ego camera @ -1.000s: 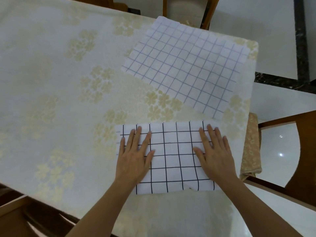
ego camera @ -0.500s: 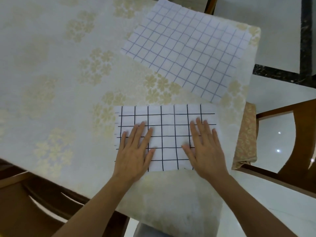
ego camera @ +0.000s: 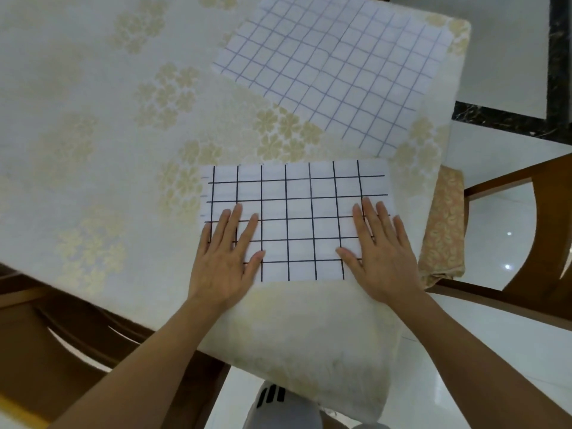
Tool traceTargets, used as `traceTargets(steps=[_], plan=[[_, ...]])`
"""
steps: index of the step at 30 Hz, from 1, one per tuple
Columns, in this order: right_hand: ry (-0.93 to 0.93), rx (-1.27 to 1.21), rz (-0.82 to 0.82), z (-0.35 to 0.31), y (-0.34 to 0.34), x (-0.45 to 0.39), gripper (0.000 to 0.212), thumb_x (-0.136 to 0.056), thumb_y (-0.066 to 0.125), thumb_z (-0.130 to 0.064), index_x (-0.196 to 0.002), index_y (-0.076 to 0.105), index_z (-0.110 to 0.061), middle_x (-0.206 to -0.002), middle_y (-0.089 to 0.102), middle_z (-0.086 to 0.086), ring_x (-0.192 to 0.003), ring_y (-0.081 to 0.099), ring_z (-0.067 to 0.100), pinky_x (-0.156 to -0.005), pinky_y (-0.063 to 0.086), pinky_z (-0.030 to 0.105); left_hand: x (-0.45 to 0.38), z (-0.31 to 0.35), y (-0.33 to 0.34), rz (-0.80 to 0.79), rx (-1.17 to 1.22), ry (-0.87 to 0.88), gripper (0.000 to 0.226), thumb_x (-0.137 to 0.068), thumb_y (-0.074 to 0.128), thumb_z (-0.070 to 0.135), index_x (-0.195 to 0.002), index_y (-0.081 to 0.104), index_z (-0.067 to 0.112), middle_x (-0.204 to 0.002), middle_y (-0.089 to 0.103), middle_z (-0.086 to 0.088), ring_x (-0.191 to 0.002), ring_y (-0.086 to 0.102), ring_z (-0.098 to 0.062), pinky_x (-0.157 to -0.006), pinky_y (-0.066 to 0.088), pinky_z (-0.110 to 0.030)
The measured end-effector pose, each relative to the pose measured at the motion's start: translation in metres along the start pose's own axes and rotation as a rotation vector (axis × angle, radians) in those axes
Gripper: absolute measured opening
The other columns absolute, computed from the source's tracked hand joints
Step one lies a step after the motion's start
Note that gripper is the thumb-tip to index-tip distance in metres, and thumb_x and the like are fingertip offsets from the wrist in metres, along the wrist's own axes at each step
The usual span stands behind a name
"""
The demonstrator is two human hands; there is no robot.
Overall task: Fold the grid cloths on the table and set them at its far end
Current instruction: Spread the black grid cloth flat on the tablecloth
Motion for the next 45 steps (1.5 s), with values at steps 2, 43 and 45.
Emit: traceTargets(steps=[2, 43, 45], plan=[[0.020, -0.016, -0.010, 0.000, -0.003, 0.000, 0.082, -0.098, 0.018, -0.066, -0.158, 0.003, -0.013, -0.166, -0.002, 0.008, -0.153, -0.003, 0.025, -0.123, 0.010, 0.049, 0.001, 0.001, -0.003, 0.007, 0.006, -0.016, 0.066, -0.101, 0.023, 0.057, -0.159, 0.005, 0.030, -0.168, -0.003, 0.000, -0.154, -0.004, -0.019, -0.124, 0.008, -0.050], [-0.153, -0.127, -0.035, -0.002, -0.036, -0.098, 0.072, -0.099, 0.022, -0.061, -0.158, -0.001, -0.027, -0.166, -0.004, 0.009, -0.152, -0.007, 0.030, -0.121, 0.006, 0.058, -0.035, 0.013, -0.034, 0.104, 0.095, -0.621, 0.065, -0.100, 0.025, 0.050, -0.159, 0.014, 0.026, -0.166, 0.018, -0.003, -0.152, 0.015, -0.022, -0.123, 0.011, -0.051], [-0.338, -0.138, -0.046, -0.011, -0.041, -0.109, 0.069, -0.100, 0.024, -0.058, -0.158, 0.003, -0.026, -0.166, 0.000, 0.010, -0.152, -0.005, 0.030, -0.121, 0.007, 0.058, -0.016, 0.018, -0.035, 0.097, 0.138, -0.727, 0.066, -0.098, 0.022, 0.052, -0.158, 0.014, 0.026, -0.165, 0.019, -0.003, -0.152, 0.016, -0.022, -0.123, 0.011, -0.051]])
Point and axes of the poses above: each hand's wrist, its own x-axis away from the middle knuckle, its own y-axis out of the palm, z = x × y, the point moved 2 cm from there along -x, towards the middle knuckle
